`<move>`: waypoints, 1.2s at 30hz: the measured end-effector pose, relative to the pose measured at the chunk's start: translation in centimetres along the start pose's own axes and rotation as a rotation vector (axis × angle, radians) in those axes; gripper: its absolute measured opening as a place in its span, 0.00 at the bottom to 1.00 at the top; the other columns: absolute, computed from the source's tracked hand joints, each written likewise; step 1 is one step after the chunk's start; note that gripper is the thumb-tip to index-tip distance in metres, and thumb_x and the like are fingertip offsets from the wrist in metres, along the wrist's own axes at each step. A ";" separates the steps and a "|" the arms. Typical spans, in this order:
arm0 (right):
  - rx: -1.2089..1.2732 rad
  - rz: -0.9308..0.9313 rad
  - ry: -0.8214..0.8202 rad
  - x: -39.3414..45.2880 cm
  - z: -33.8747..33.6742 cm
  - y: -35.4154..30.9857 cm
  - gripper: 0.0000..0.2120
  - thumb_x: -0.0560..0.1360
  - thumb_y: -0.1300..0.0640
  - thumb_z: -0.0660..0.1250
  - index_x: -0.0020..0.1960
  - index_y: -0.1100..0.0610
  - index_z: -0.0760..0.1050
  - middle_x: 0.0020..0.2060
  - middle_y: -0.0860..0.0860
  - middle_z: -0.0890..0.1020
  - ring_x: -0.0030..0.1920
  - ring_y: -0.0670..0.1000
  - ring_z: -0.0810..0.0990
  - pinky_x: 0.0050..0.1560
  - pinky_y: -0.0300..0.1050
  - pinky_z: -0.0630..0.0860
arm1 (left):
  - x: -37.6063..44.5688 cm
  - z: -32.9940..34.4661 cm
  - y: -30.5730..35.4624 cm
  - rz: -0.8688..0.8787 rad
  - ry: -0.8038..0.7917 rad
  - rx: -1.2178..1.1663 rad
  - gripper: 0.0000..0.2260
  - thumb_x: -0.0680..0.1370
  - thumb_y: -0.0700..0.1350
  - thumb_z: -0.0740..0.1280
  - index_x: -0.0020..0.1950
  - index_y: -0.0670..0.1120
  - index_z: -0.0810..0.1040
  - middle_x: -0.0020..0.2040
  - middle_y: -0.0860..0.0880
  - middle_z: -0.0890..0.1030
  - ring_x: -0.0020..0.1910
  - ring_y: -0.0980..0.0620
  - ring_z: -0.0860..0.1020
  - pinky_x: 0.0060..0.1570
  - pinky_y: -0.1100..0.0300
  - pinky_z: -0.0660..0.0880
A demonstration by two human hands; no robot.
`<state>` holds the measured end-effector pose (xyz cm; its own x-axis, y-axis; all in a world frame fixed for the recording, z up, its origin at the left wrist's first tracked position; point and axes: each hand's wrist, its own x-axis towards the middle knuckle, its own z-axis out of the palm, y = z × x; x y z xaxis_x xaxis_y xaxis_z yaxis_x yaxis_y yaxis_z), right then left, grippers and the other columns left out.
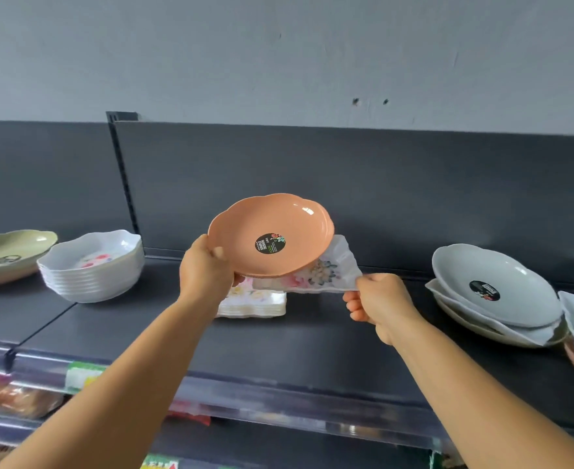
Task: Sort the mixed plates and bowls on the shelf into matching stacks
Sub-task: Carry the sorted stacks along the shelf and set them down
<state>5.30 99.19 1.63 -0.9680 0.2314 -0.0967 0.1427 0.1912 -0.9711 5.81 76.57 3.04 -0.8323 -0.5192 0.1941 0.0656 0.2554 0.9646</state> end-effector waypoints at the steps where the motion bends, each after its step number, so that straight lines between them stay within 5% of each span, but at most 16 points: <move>1: -0.005 -0.003 -0.021 -0.2 0.9 -0.2 0.10 0.80 0.61 0.57 0.46 0.59 0.76 0.32 0.54 0.81 0.28 0.48 0.76 0.26 0.39 0.75 | 0.3 -1.1 -0.3 -0.002 0.015 -0.010 0.11 0.74 0.39 0.56 0.48 0.40 0.77 0.27 0.49 0.77 0.25 0.48 0.74 0.32 0.55 0.73; 8: -0.019 0.052 -0.081 -0.9 8.3 -0.8 0.10 0.79 0.63 0.58 0.46 0.64 0.77 0.32 0.56 0.81 0.28 0.50 0.76 0.25 0.40 0.74 | 2.8 -8.1 -2.4 -0.026 0.059 -0.028 0.12 0.74 0.40 0.56 0.50 0.44 0.77 0.39 0.45 0.81 0.36 0.43 0.82 0.45 0.47 0.82; 13: -0.074 0.086 -0.032 -1.1 11.5 -0.6 0.10 0.78 0.62 0.58 0.41 0.62 0.74 0.33 0.56 0.81 0.29 0.50 0.76 0.26 0.41 0.73 | 4.7 -10.7 -3.8 -0.017 0.035 -0.021 0.12 0.76 0.39 0.55 0.51 0.44 0.78 0.39 0.45 0.79 0.34 0.47 0.79 0.40 0.52 0.83; 18: -0.146 0.103 0.036 -1.6 12.7 0.1 0.11 0.78 0.61 0.59 0.41 0.64 0.75 0.31 0.56 0.80 0.27 0.51 0.72 0.26 0.42 0.69 | 6.0 -11.9 -4.7 -0.005 -0.019 -0.039 0.11 0.76 0.37 0.55 0.48 0.42 0.77 0.36 0.46 0.76 0.34 0.46 0.76 0.21 0.67 0.72; 22: -0.371 0.027 0.122 -2.2 12.8 0.2 0.14 0.77 0.54 0.62 0.34 0.59 0.69 0.28 0.53 0.71 0.26 0.52 0.65 0.27 0.40 0.61 | 6.2 -12.5 -5.1 0.030 -0.095 -0.074 0.11 0.76 0.36 0.54 0.47 0.41 0.76 0.35 0.46 0.75 0.34 0.47 0.75 0.22 0.69 0.72; 25: -0.537 -0.121 0.189 -3.8 13.0 -1.0 0.12 0.77 0.47 0.60 0.44 0.55 0.71 0.38 0.49 0.77 0.37 0.53 0.74 0.30 0.42 0.64 | 6.2 -13.1 -5.4 0.055 -0.133 -0.101 0.11 0.76 0.36 0.53 0.47 0.40 0.75 0.36 0.46 0.75 0.34 0.48 0.75 0.28 0.63 0.78; 31: -0.097 -0.368 -0.010 -7.2 15.8 -4.3 0.16 0.79 0.44 0.57 0.64 0.47 0.72 0.50 0.43 0.78 0.47 0.44 0.77 0.54 0.46 0.74 | 5.7 -14.0 -5.2 0.112 -0.152 -0.147 0.13 0.78 0.37 0.53 0.52 0.43 0.77 0.39 0.41 0.74 0.38 0.47 0.76 0.38 0.54 0.83; 36: -0.026 -0.425 -0.080 -7.3 18.2 -5.7 0.12 0.78 0.49 0.59 0.60 0.40 0.71 0.46 0.43 0.80 0.47 0.51 0.82 0.53 0.50 0.77 | 5.5 -15.9 -4.5 0.137 -0.045 -0.148 0.13 0.80 0.38 0.53 0.53 0.45 0.77 0.38 0.43 0.73 0.35 0.47 0.73 0.32 0.60 0.80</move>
<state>7.82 79.00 3.91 -0.9547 0.0525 0.2930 -0.2679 0.2776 -0.9226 9.67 59.60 2.57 -0.8338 -0.4495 0.3206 0.2574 0.1973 0.9460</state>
